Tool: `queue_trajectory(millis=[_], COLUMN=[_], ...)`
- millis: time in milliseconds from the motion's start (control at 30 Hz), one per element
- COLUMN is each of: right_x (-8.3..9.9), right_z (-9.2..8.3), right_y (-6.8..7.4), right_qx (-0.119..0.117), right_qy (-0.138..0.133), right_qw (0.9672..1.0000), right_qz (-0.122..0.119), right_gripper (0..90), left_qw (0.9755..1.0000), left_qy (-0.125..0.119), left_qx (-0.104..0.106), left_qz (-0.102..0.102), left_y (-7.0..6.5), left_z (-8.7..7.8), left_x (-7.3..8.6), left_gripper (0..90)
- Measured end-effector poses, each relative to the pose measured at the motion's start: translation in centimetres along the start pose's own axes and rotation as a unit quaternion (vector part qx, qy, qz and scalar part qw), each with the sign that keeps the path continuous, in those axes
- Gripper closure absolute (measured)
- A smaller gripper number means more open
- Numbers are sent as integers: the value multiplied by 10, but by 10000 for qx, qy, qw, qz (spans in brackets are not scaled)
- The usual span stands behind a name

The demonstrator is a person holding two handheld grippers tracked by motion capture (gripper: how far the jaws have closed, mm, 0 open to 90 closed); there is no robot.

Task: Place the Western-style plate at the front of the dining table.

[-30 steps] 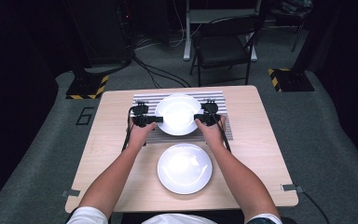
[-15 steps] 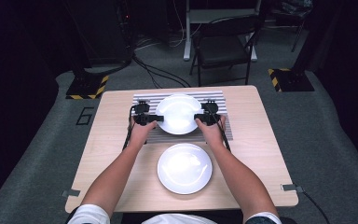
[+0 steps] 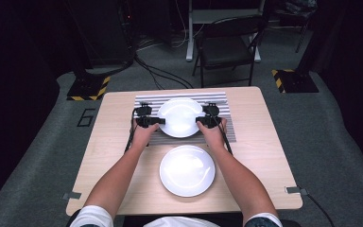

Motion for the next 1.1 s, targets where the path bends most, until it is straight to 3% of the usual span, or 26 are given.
queue_trajectory(millis=[267, 767, 1100], right_x=[2, 0, 2], right_z=[6, 9, 13], right_y=[-1, -4, -2], right_qx=[56, 373, 562], right_qy=[63, -51, -24], right_qw=[10000, 9991, 9982], right_qz=[18, -192, -214], right_gripper=[589, 590, 593], left_qw=[10000, 9997, 9985], left_qy=[36, 67, 33], left_qx=[-55, -234, -546], left_qz=[34, 60, 85], left_y=[4, 4, 6], left_z=[7, 15, 18], left_x=[2, 3, 2], left_gripper=[595, 598, 600])
Point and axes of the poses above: each handheld gripper's, and its own axes: z roughly forward along the jaws, x roughly out of its underside, y roughly to its left, the point moved 10 cm from there along z, roughly forward along the jaws, and after that the axes turned 12 degrees about y, right-handed, at the moved point
